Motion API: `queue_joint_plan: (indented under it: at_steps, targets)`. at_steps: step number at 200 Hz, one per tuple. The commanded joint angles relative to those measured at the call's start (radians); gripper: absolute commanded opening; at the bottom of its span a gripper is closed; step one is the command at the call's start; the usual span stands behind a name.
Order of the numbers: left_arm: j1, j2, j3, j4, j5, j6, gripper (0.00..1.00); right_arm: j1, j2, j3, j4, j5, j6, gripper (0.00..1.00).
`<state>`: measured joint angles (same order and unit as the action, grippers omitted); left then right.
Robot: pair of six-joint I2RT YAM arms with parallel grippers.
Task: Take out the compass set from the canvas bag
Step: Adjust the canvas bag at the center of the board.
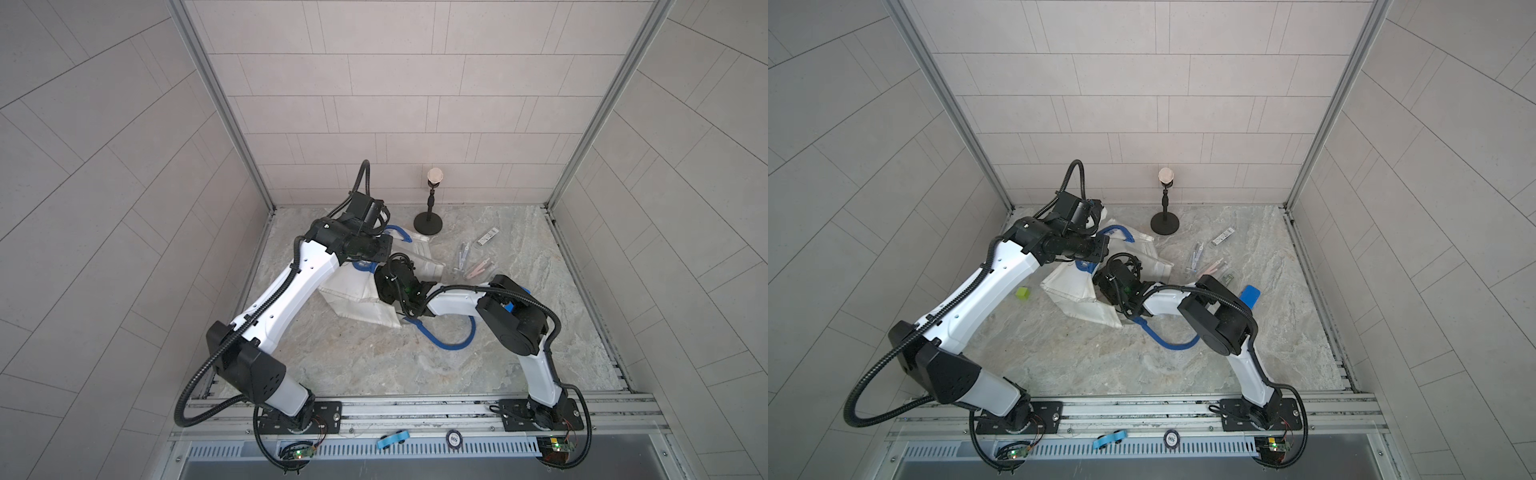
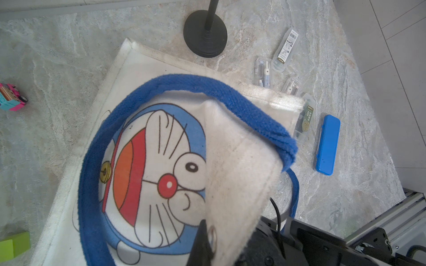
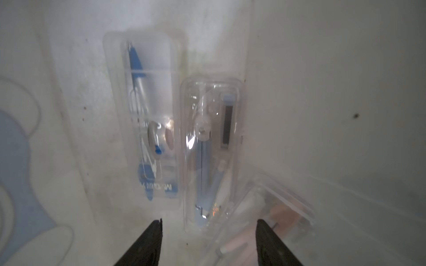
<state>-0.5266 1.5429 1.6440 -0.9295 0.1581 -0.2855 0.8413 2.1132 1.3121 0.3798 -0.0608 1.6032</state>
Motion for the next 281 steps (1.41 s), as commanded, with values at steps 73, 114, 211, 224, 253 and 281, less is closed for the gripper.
queue_joint_plan:
  at_steps: [73,114,211,224,253,281]
  targets:
    - [-0.053,-0.011,0.047,-0.033,-0.034,0.057,0.00,-0.072,0.148,0.049,0.371,0.144,0.171,0.67]
    - [-0.113,0.011,0.100,-0.079,-0.079,0.085,0.00,-0.089,0.195,0.072,0.423,0.139,0.171,0.65]
    - [-0.111,0.009,0.094,-0.111,-0.202,0.117,0.00,-0.110,0.202,0.073,0.697,-0.108,-0.012,0.64]
    - [-0.097,0.017,0.100,-0.096,-0.256,0.122,0.00,-0.091,0.147,0.000,0.675,-0.078,-0.023,0.62]
    - [-0.084,0.081,0.195,-0.062,-0.320,0.131,0.00,-0.012,0.052,-0.076,0.551,-0.023,-0.038,0.62]
    - [-0.084,0.157,0.317,-0.030,-0.295,0.132,0.00,0.071,0.004,-0.059,0.365,0.060,-0.006,0.64]
